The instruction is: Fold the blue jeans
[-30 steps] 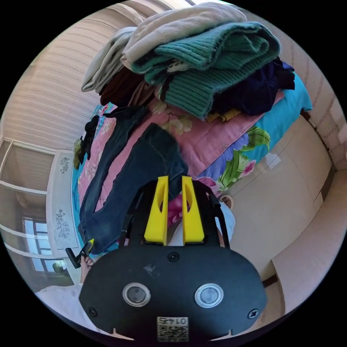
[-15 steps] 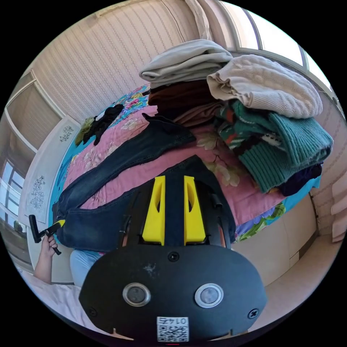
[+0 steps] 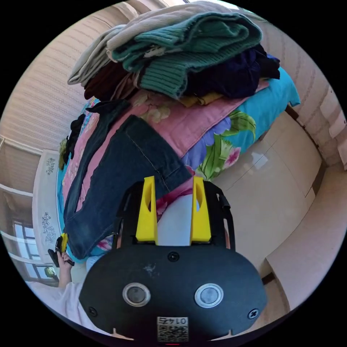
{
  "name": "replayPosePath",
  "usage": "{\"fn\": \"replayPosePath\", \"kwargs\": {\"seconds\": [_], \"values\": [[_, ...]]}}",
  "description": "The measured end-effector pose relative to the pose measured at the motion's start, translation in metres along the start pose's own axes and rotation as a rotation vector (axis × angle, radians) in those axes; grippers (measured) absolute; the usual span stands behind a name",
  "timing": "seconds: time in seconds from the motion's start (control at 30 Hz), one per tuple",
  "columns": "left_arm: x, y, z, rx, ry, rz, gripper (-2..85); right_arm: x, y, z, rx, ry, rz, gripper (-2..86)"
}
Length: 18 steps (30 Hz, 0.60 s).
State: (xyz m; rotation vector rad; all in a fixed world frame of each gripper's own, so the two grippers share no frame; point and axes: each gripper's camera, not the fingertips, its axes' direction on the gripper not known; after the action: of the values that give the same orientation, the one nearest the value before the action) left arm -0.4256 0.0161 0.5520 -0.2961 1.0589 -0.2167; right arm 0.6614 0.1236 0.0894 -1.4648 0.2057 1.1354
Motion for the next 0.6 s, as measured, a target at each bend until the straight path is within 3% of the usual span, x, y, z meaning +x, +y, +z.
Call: {"fn": "replayPosePath", "kwargs": {"seconds": [0.23, 0.33, 0.47, 0.6], "values": [[-0.103, 0.028, -0.111, 0.215, -0.058, -0.342, 6.7, 0.046, 0.002, 0.015, -0.011, -0.331, 0.301, 6.7], [-0.124, 0.039, -0.141, 0.281, -0.098, -0.411, 8.0, 0.052, 0.005, 0.01, 0.02, -0.453, 0.319, 3.9], [-0.148, 0.045, -0.166, 0.357, -0.09, -0.496, 8.9, 0.04, 0.001, -0.007, 0.03, -0.455, 0.241, 2.6], [-0.163, 0.038, -0.169, 0.322, -0.069, -0.52, 9.5, 0.015, -0.015, -0.021, -0.002, -0.382, 0.122, 2.0]]}}
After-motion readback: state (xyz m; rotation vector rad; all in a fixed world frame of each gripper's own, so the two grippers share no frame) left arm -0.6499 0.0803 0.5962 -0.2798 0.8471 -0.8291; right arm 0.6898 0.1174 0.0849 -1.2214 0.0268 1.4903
